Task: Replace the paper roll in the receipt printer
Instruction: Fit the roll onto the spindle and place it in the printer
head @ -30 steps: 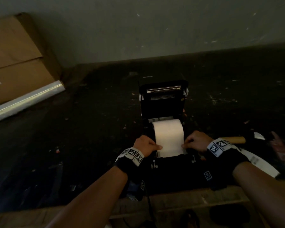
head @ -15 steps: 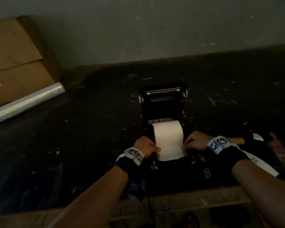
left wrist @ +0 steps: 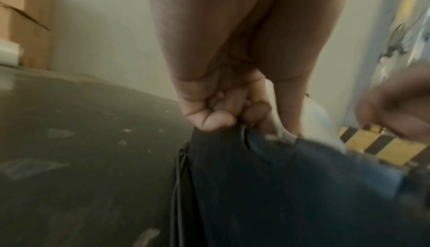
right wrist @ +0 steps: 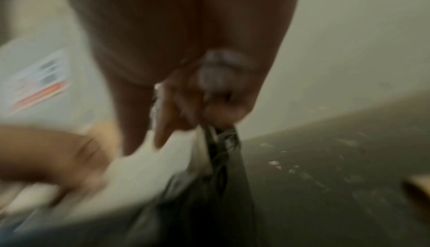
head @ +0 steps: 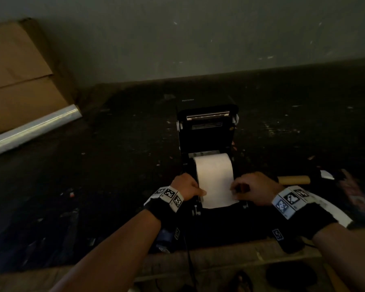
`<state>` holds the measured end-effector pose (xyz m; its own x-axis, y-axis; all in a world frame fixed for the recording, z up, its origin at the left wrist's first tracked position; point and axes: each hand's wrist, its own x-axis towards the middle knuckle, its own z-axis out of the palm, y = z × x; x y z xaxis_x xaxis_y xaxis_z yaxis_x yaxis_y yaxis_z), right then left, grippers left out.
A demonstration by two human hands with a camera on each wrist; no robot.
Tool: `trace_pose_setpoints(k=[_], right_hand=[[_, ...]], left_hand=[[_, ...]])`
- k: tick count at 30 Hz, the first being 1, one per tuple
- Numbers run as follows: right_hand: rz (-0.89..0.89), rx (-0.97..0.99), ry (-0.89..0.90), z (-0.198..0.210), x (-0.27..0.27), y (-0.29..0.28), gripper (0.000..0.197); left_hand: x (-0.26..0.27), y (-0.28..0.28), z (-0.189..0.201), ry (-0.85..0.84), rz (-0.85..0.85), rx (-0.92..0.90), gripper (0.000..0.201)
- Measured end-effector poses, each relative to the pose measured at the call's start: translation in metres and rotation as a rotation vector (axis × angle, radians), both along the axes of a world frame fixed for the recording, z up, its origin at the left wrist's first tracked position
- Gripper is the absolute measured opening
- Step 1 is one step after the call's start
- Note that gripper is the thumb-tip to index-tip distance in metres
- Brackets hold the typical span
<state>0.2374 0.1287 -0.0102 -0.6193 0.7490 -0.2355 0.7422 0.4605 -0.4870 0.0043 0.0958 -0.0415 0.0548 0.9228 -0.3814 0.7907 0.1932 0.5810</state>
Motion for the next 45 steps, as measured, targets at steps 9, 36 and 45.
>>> trace_pose_setpoints(k=[9, 36, 45], right_hand=[[0.044, -0.051, -0.068, -0.017, 0.009, -0.01, 0.033], [0.023, -0.087, 0.033, 0.007, 0.025, -0.055, 0.012], [0.038, -0.032, -0.036, -0.008, 0.024, -0.07, 0.025]], left_hand=[[0.003, -0.012, 0.019, -0.007, 0.076, 0.253, 0.032], [0.037, -0.067, 0.027, 0.135, -0.449, 0.197, 0.031], [0.038, -0.074, 0.03, 0.084, -0.516, 0.135, 0.026]])
